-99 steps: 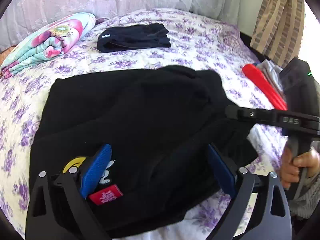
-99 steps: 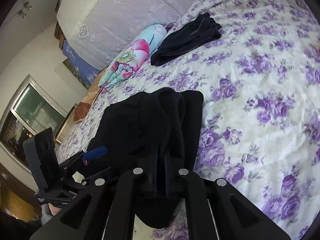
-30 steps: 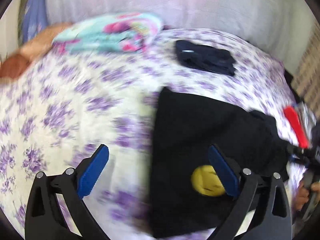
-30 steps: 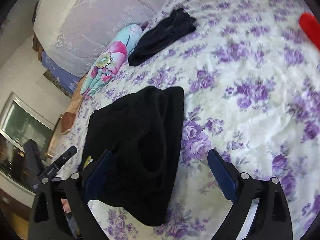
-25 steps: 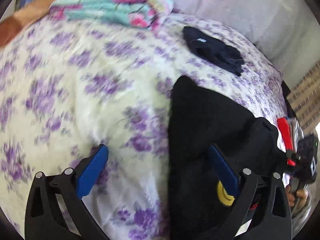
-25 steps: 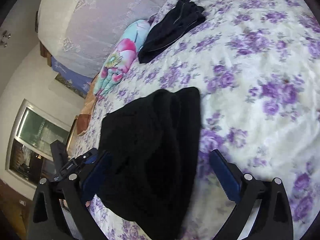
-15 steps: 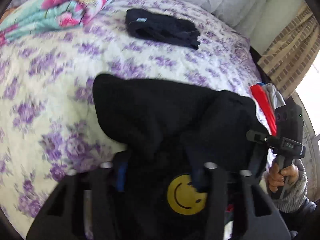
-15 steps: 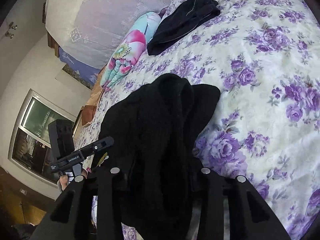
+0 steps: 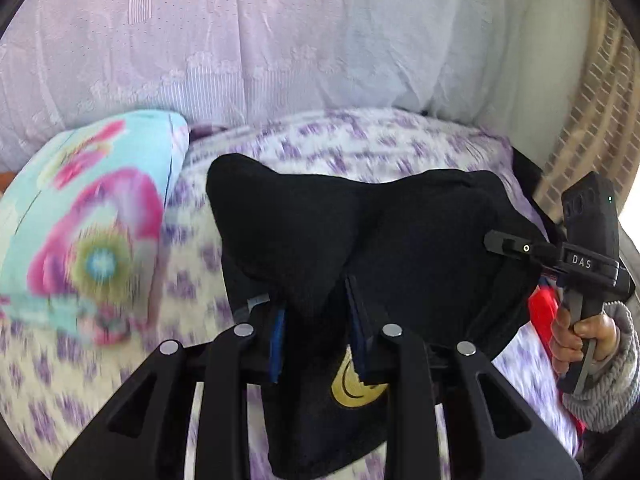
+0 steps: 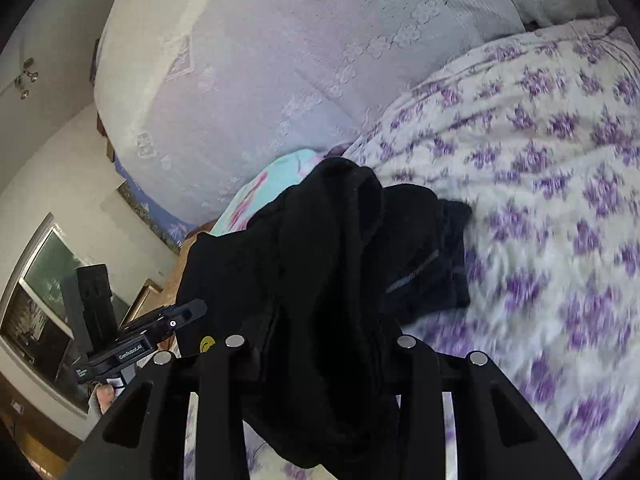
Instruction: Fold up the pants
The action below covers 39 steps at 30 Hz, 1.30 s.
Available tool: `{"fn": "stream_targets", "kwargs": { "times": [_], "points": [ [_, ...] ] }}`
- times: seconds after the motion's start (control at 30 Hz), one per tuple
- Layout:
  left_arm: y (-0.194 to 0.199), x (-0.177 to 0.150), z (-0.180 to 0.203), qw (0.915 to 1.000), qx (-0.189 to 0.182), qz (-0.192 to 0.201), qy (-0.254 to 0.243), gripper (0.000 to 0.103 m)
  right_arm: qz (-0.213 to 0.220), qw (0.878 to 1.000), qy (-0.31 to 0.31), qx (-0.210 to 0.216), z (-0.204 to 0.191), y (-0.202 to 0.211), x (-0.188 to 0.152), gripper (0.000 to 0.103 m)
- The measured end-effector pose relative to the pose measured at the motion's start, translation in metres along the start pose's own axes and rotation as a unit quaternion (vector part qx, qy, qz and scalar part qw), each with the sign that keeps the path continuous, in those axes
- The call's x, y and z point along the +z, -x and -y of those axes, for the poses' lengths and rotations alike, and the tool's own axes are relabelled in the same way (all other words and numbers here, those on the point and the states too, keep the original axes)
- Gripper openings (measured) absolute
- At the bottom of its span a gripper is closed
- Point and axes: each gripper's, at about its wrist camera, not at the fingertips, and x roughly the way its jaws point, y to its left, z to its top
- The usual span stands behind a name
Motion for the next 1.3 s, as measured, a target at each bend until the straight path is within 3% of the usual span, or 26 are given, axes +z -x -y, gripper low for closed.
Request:
{"fn": "stream_targets", "kwargs": {
  "times": [0.1, 0.17, 0.23, 0.27, 0.3, 0.33, 0.37, 0.43, 0.47, 0.57, 0.6, 0.67, 0.7, 0.77, 0.87, 0.97, 1.03, 1.17, 1.3],
  "points": [
    [-0.054, 0.04, -0.025, 0.9995, 0.03, -0.007, 0.008, 0.025, -0.006, 0.999, -0.026, -0.021, 0.032, -0.049, 0.037, 0.035],
    [-0.091, 0.048, -0.043, 0.998, 0.057, -0.022, 0.017, 0.025, -0.02, 0.997, -0.031, -0.065, 0.058, -0.085, 0.045, 0.037],
    [-0.135, 0.041, -0.067, 0.994, 0.088, -0.052, 0.039, 0.033, -0.029, 0.991, -0.026, -0.127, 0.084, -0.113, 0.036, 0.044],
    [-0.155, 0.033, -0.075, 0.9908, 0.103, -0.073, 0.048, 0.038, -0.015, 0.99, -0.029, -0.134, 0.095, -0.116, 0.03, 0.053],
    [-0.174, 0.02, -0.083, 0.9885, 0.102, -0.092, 0.063, 0.044, 0.002, 0.991, -0.039, -0.131, 0.104, -0.114, 0.024, 0.071],
    [-0.179, 0.011, -0.084, 0.9886, 0.098, -0.09, 0.071, 0.044, 0.007, 0.991, -0.053, -0.124, 0.112, -0.112, 0.02, 0.08],
    [-0.178, 0.005, -0.084, 0.9889, 0.102, -0.079, 0.074, 0.048, 0.007, 0.992, -0.061, -0.114, 0.115, -0.11, 0.017, 0.088],
    [-0.164, 0.0, -0.078, 0.987, 0.132, -0.053, 0.075, 0.063, 0.02, 0.991, -0.069, -0.115, 0.112, -0.097, 0.016, 0.088],
    [-0.156, -0.002, -0.077, 0.9858, 0.141, -0.043, 0.08, 0.069, 0.037, 0.99, -0.068, -0.122, 0.105, -0.084, 0.014, 0.088],
    [-0.114, -0.009, -0.058, 0.9852, 0.145, -0.005, 0.092, 0.072, 0.107, 0.986, -0.059, -0.114, 0.08, -0.044, 0.001, 0.089],
    [-0.097, -0.013, -0.049, 0.9829, 0.157, 0.013, 0.095, 0.079, 0.127, 0.983, -0.053, -0.12, 0.069, -0.03, -0.007, 0.089],
    [-0.07, -0.026, -0.029, 0.9766, 0.186, 0.046, 0.098, 0.092, 0.157, 0.976, -0.038, -0.145, 0.044, -0.009, -0.036, 0.094],
    [-0.056, -0.035, -0.014, 0.9684, 0.219, 0.069, 0.098, 0.096, 0.168, 0.972, -0.029, -0.163, 0.032, -0.003, -0.05, 0.099],
    [-0.041, -0.051, 0.007, 0.9593, 0.251, 0.09, 0.093, 0.098, 0.181, 0.962, 0.011, -0.204, 0.007, 0.002, -0.081, 0.099],
    [-0.038, -0.077, 0.033, 0.9562, 0.263, 0.086, 0.095, 0.098, 0.214, 0.94, 0.083, -0.254, -0.014, 0.006, -0.122, 0.099],
    [-0.035, -0.099, 0.036, 0.9592, 0.245, 0.091, 0.108, 0.098, 0.206, 0.938, 0.119, -0.252, -0.02, 0.003, -0.125, 0.099],
    [-0.036, -0.099, 0.035, 0.9682, 0.218, 0.082, 0.091, 0.098, 0.202, 0.937, 0.117, -0.26, -0.015, 0.003, -0.123, 0.099],
    [-0.033, -0.096, 0.037, 0.9741, 0.192, 0.093, 0.075, 0.098, 0.187, 0.942, 0.124, -0.25, -0.013, -0.006, -0.128, 0.099],
    [-0.042, -0.094, 0.039, 0.9795, 0.175, 0.073, 0.068, 0.098, 0.176, 0.944, 0.127, -0.25, -0.013, -0.012, -0.13, 0.099]
  ]
}}
